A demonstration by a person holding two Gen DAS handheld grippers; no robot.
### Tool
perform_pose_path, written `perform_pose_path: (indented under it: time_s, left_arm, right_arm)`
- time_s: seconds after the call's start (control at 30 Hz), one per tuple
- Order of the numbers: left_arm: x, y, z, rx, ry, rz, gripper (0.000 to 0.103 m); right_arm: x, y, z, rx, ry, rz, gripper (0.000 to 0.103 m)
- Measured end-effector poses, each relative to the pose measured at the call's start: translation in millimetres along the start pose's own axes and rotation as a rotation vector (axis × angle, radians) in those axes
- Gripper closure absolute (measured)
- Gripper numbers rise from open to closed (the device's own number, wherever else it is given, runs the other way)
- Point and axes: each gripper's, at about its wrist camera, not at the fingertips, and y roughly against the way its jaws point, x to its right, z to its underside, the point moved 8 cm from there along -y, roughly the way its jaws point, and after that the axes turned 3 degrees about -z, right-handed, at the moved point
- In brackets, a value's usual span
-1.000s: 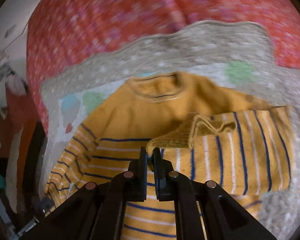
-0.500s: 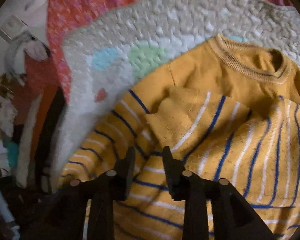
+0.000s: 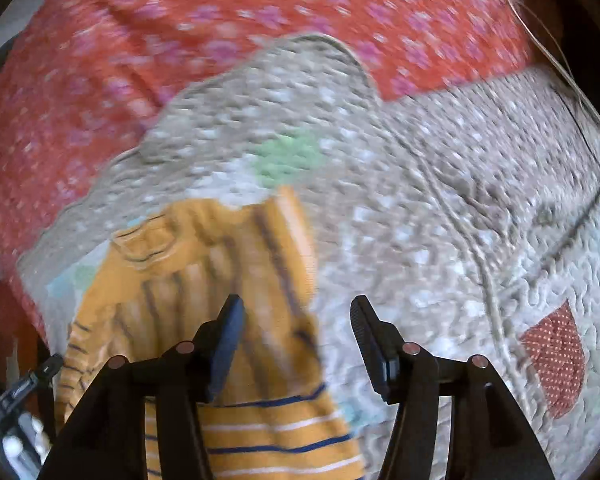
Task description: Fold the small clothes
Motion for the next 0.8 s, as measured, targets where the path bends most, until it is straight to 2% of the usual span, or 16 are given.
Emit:
perform_pose_path:
  time_s: [0.1,0.2,0.23,0.27,0.3,0.37,0.47,0.5,0.53,0.57,0.6,0.67,0.7,0.8]
  left_arm:
    - [10.5,-45.0,-3.7,-0.139,0.023,0.034,0.048]
    - [18.2,-63.8,-0.5,-0.187,0.017,0.009,0.052]
    - [20.4,-64.6,0.0,-0.186,0.003,-0.010,0.072]
    - [20.8,-63.0,0.2,-0.179,-0.016,-0.055,0.080]
    - [20.7,-59.9,-1.2,-0.162,-0.020,-0.074,0.083]
    - [17.6,-51.7,-7.7,-0.085,-0.032,-0.128,0.095]
    - [13.7,-57.9,-7.1,-0.070,-0.026,-0.195,0.097]
    - [13.8,-59.9,-5.8,-0.067,-0.022,-0.206,0.096]
    - [14.2,-59.5,-4.8,-0.056,-0.029,-0.228,0.093]
    - [17.0,-57.9,-4.1,-0.044,-0.046,-0.246,0.092]
    - [21.0,-52.7,-3.0,-0.035,-0.067,-0.250,0.090]
    - [25.8,-33.9,-2.3,-0.006,-0.073,-0.214,0.090]
    - [25.2,-18.6,-1.0,0.018,-0.064,-0.185,0.088]
    - [16.8,28.9,13.6,0.091,-0.039,-0.136,0.071]
  right_arm:
    - [-3.3,-19.9,-2.4,-0.032,-0.030,-0.045,0.042]
    - [-21.7,-41.1,-6.9,-0.052,0.001,-0.088,0.043]
    - [-29.5,-53.0,-8.5,-0.082,0.035,-0.083,0.058]
    - [-28.6,-57.1,-7.7,-0.107,0.052,-0.082,0.092]
    - [-33.1,-63.2,-8.2,-0.136,0.068,-0.091,0.092]
    - [-37.7,-57.8,-19.2,-0.098,0.068,-0.104,0.092]
    - [-22.9,-63.8,-23.5,-0.091,0.034,-0.046,0.090]
    - [-19.6,-68.1,-21.2,-0.102,0.042,-0.017,0.087]
    - [-18.2,-73.2,-18.0,-0.120,0.067,0.017,0.079]
    - [-19.7,-72.5,-17.1,-0.124,0.086,0.022,0.075]
    - [-20.3,-65.1,-18.3,-0.108,0.085,0.007,0.073]
    - [-18.1,-36.8,-19.5,-0.066,0.057,-0.033,0.060]
    - [-16.4,-26.8,-17.2,-0.062,0.062,-0.042,0.059]
    - [-10.7,7.0,9.1,-0.070,0.137,-0.062,0.059]
